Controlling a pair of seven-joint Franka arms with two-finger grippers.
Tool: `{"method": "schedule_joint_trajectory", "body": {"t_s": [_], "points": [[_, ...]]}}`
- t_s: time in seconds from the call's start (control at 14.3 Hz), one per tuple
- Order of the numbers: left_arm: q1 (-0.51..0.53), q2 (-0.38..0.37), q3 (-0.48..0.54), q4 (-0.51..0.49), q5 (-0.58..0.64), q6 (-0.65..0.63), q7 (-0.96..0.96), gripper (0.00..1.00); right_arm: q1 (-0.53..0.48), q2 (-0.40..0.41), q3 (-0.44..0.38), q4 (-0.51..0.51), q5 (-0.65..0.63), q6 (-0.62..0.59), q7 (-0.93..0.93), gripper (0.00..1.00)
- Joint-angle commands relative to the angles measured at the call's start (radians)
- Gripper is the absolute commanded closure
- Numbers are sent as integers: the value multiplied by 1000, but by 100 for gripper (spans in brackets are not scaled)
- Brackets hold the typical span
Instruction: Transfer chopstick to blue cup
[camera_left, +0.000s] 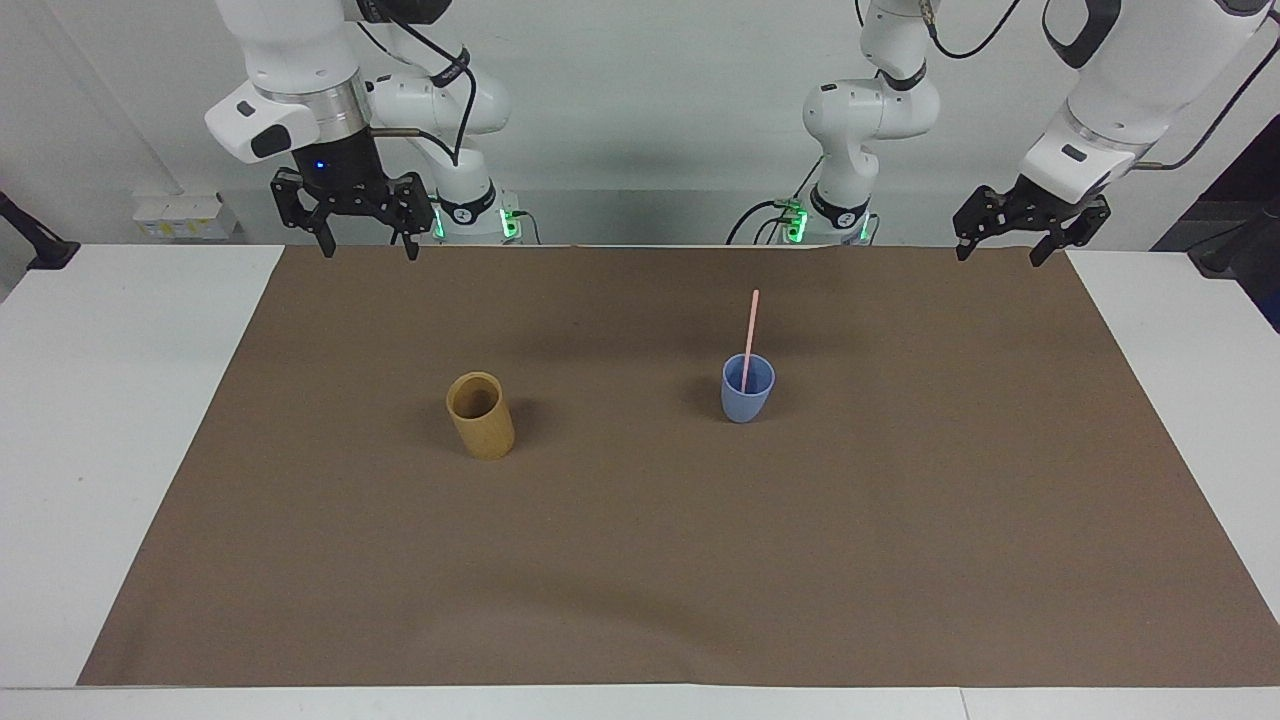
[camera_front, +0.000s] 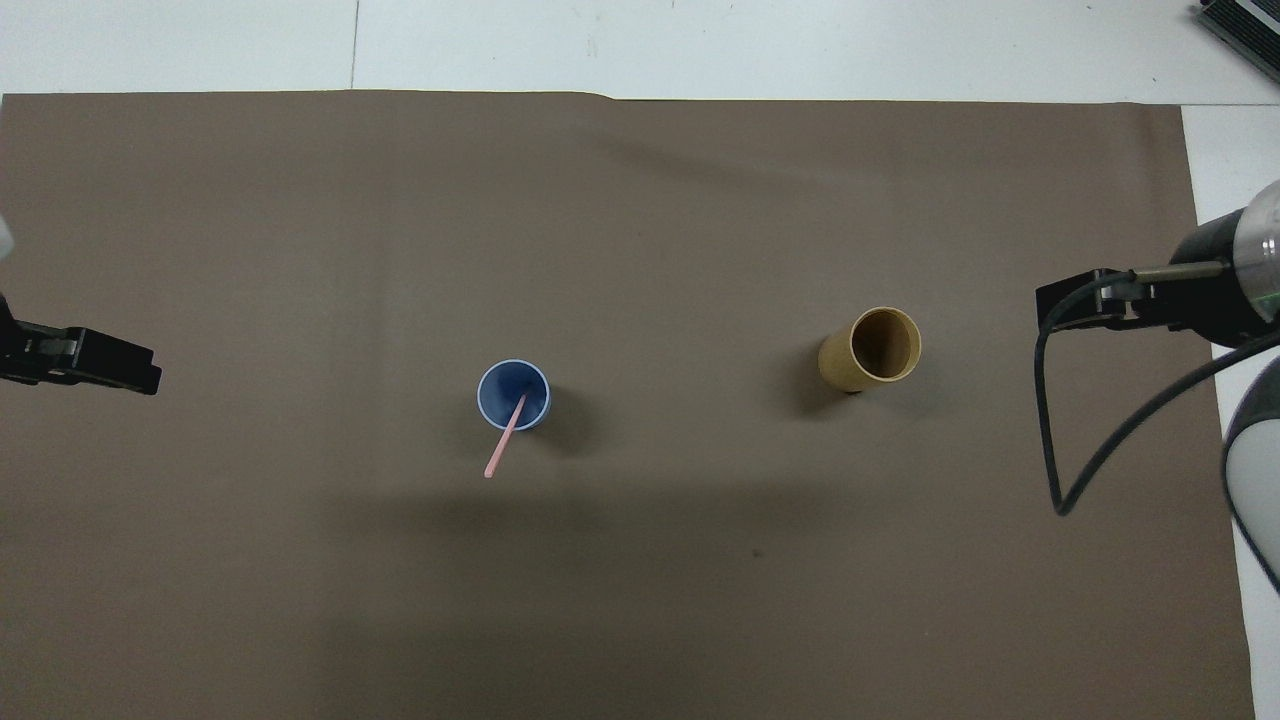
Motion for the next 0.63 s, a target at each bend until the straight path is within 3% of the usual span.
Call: {"method": "schedule_joint_trajectory", "body": {"t_s": [0.0, 0.56], "points": [[10, -6, -5, 12, 10, -21, 7, 0, -9, -7, 6, -11, 6, -23, -3, 0], [10, -5, -7, 12, 12, -21, 7, 0, -18, -9, 1, -14, 48, -18, 33, 0]]}}
